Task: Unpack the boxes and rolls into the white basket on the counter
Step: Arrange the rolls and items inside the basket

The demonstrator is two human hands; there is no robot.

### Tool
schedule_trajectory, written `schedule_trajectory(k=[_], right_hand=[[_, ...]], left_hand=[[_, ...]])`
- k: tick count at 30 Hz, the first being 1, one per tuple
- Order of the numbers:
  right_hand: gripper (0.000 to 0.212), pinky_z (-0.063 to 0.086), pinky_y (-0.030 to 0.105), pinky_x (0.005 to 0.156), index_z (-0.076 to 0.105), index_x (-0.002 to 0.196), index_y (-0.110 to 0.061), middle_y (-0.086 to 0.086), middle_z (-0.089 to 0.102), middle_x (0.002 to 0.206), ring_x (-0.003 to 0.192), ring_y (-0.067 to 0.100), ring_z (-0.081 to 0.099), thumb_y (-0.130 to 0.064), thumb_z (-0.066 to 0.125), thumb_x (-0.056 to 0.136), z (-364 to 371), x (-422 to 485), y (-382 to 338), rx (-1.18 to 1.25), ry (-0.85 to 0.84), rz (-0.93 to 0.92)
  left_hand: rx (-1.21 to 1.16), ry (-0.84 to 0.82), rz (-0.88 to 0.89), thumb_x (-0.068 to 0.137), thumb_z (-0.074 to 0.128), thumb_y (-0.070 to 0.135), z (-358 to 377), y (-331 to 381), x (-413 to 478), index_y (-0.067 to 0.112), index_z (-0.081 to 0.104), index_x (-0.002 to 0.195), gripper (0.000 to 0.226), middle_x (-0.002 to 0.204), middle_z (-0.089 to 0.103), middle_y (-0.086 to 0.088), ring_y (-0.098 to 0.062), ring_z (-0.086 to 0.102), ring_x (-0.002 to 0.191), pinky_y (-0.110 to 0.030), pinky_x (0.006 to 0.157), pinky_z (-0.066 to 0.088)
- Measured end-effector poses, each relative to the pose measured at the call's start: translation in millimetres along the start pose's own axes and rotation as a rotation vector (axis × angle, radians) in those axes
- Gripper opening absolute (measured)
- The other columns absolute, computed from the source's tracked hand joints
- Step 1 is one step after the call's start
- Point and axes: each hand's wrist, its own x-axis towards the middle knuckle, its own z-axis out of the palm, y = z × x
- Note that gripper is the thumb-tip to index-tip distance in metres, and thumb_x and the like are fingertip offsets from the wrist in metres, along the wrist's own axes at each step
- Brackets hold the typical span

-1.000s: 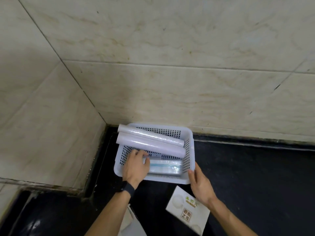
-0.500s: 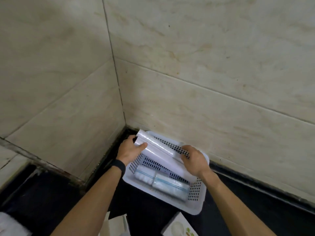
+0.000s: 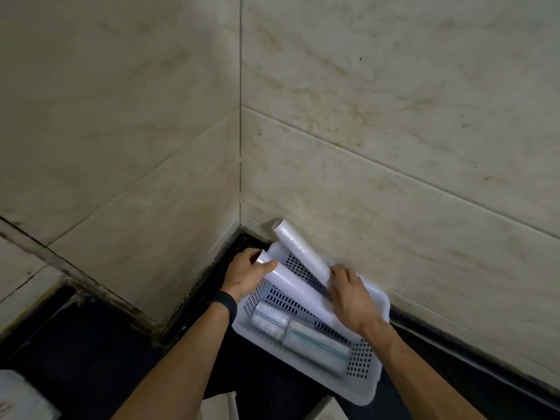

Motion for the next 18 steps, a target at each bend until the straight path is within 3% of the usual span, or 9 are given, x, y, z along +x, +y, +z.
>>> schedule_trajectory(k=[3,5,8,11,13,15,18], right_hand=[[0.036,0.044,0.032,0.086,0.046,0.138,-0.008,0.007,0.051,0.126,0.104,0.023,0.056,-0.014,0.051,0.102,-17.4,-41.3,-1.0,0.278,0.297,0.016],[0.038,0.049,0.028,0.086,0.046,0.139,-0.016,-0.001,0.051,0.126,0.107,0.011,0.057,-0.027,0.051,0.103,-26.9,-71.9,-3.1,0.443,0.394,0.099],[0.037,0.05,0.012,0.081,0.049,0.136,-0.021,-0.003,0.055,0.126,0.112,0.005,0.058,-0.03,0.054,0.1,-27.1,-105.9,0.0,0.566,0.476,0.198],[0.035,0.048,0.007,0.082,0.049,0.134,-0.028,-0.006,0.056,0.126,0.111,-0.004,0.057,-0.025,0.057,0.099,-15.2,-123.1,3.9,0.595,0.471,0.22],[0.033,0.052,0.018,0.086,0.049,0.131,-0.034,-0.01,0.056,0.124,0.111,-0.001,0.057,-0.027,0.057,0.1,-5.7,-125.8,5.8,0.579,0.442,0.201],[0.031,0.053,0.027,0.09,0.051,0.131,-0.029,-0.01,0.057,0.124,0.111,0.004,0.058,-0.029,0.056,0.101,2.4,-122.8,5.0,0.551,0.414,0.178],[0.036,0.047,0.023,0.094,0.048,0.139,-0.02,-0.005,0.055,0.132,0.116,0.009,0.055,-0.024,0.053,0.103,5.9,-107.2,-0.1,0.47,0.387,0.108]], left_hand=[[-0.074,0.01,0.002,0.084,0.076,0.035,0.8,6.7,5.3,0.016,0.055,0.136,0.059,0.131,0.061,-0.003,-0.021,0.06,0.113,-0.044,0.1,0.05],[-0.089,0.001,0.022,0.084,0.077,0.032,4.7,15.6,9.4,0.015,0.058,0.133,0.055,0.127,0.064,-0.002,-0.02,0.062,0.11,-0.045,0.099,0.051],[-0.105,0.015,0.012,0.08,0.079,0.036,14.5,27.5,21.8,0.014,0.058,0.134,0.062,0.131,0.062,-0.002,-0.022,0.06,0.116,-0.046,0.102,0.049],[-0.038,0.015,-0.003,0.071,0.077,0.053,25.5,30.3,35.0,0.016,0.062,0.13,0.072,0.13,0.065,-0.004,-0.024,0.061,0.115,-0.046,0.103,0.049],[0.06,0.038,0.005,0.072,0.073,0.061,29.9,29.7,36.3,0.017,0.064,0.129,0.072,0.128,0.066,-0.003,-0.024,0.062,0.115,-0.044,0.102,0.049],[0.123,0.053,0.018,0.067,0.069,0.072,30.5,24.5,37.0,0.02,0.065,0.128,0.08,0.126,0.067,0.0,-0.024,0.062,0.116,-0.044,0.101,0.05],[0.093,0.004,0.034,0.06,0.066,0.079,27.8,23.7,38.3,0.02,0.064,0.128,0.09,0.127,0.067,0.0,-0.023,0.063,0.114,-0.045,0.1,0.05]])
